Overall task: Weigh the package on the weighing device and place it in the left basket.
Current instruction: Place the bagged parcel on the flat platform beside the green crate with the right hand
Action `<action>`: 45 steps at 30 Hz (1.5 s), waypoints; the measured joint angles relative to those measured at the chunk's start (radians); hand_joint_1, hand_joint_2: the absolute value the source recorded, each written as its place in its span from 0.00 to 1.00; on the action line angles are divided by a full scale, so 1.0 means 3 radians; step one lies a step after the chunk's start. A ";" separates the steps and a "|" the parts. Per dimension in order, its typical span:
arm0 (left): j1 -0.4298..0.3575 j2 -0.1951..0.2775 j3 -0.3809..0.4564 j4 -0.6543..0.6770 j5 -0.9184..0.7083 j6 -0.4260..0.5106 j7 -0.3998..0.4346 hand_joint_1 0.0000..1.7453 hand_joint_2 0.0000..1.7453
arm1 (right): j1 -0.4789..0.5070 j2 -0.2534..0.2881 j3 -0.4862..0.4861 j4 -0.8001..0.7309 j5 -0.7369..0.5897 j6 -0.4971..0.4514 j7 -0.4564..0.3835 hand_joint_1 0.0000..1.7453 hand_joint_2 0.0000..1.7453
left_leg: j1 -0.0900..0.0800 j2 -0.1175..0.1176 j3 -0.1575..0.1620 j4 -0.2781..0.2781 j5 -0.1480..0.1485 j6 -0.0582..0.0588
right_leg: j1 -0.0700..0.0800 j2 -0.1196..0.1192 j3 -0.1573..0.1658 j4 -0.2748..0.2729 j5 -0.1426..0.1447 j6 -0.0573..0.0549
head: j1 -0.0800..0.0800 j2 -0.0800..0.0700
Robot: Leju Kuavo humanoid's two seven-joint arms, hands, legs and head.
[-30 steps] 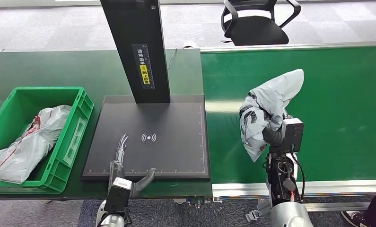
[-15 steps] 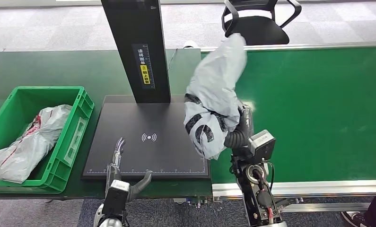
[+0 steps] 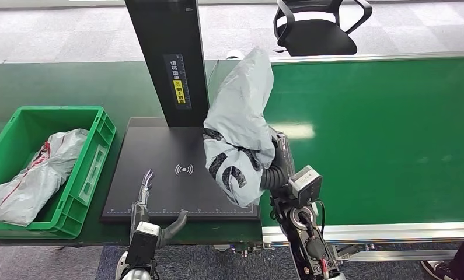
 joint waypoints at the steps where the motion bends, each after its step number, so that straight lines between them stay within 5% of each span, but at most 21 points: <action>1: -0.0001 0.0000 0.0000 0.0001 -0.0004 0.0001 -0.0002 0.00 1.00 | -0.0023 0.0002 0.0040 0.0064 0.0035 0.0066 0.0000 1.00 1.00 | 0.0000 0.0002 0.0000 0.0000 0.0000 0.0000 | 0.0000 0.0001 0.0000 0.0000 0.0000 0.0000 | 0.0000 0.0000; 9: -0.0002 0.0000 0.0000 0.0010 0.0001 0.0041 -0.0011 0.00 1.00 | -0.0278 0.0051 0.0458 0.0835 0.0268 0.0076 0.0001 1.00 1.00 | 0.0000 -0.0003 0.0000 0.0001 0.0001 0.0000 | 0.0000 0.0001 0.0001 0.0000 0.0000 0.0000 | 0.0001 0.0000; 16: -0.0007 0.0000 0.0000 0.0035 0.0005 0.0069 -0.0012 0.00 1.00 | -0.0520 0.0103 0.0520 0.1464 0.0301 0.0004 0.0001 0.96 1.00 | 0.0000 -0.0003 0.0000 0.0001 0.0000 0.0000 | 0.0000 0.0001 -0.0001 0.0000 0.0000 0.0000 | 0.0000 0.0000; 17: -0.0008 0.0000 0.0000 0.0039 0.0005 0.0069 -0.0012 0.00 1.00 | -0.0540 0.0107 0.0519 0.1525 0.0300 0.0000 0.0002 0.86 1.00 | 0.0000 -0.0003 0.0000 0.0001 0.0000 0.0000 | 0.0000 0.0001 -0.0001 0.0000 0.0000 0.0000 | 0.0000 0.0000; 20: -0.0014 0.0000 0.0000 0.0059 0.0005 0.0070 -0.0009 0.00 1.00 | -0.0588 0.0119 0.0517 0.1693 0.0308 -0.0018 0.0024 0.15 1.00 | 0.0000 -0.0002 0.0000 0.0001 0.0000 0.0000 | 0.0000 0.0001 -0.0001 0.0000 0.0000 0.0000 | 0.0000 0.0000; 21: -0.0017 0.0000 0.0000 0.0067 0.0005 0.0071 -0.0006 0.00 1.00 | -0.0600 0.0123 0.0516 0.1737 0.0317 -0.0028 0.0041 0.00 1.00 | 0.0000 -0.0002 -0.0001 0.0001 0.0000 0.0000 | 0.0000 0.0001 -0.0001 0.0000 0.0000 0.0000 | 0.0000 0.0000; 30: -0.0024 0.0001 -0.0003 0.0111 0.0009 0.0106 0.0006 0.00 1.00 | -0.0693 0.0170 0.0429 0.2025 0.0379 -0.0215 0.0303 0.00 1.00 | 0.0000 -0.0002 0.0000 0.0001 0.0000 0.0000 | 0.0000 0.0001 -0.0001 0.0000 0.0000 0.0000 | 0.0001 0.0000; 45: -0.0025 0.0001 -0.0003 0.0118 0.0014 0.0109 0.0007 0.00 1.00 | -0.0731 0.0182 0.0397 0.2137 0.0381 -0.0225 0.0314 0.00 1.00 | 0.0000 -0.0002 0.0000 0.0001 0.0000 0.0000 | 0.0000 0.0001 -0.0001 0.0000 0.0000 0.0000 | 0.0001 0.0000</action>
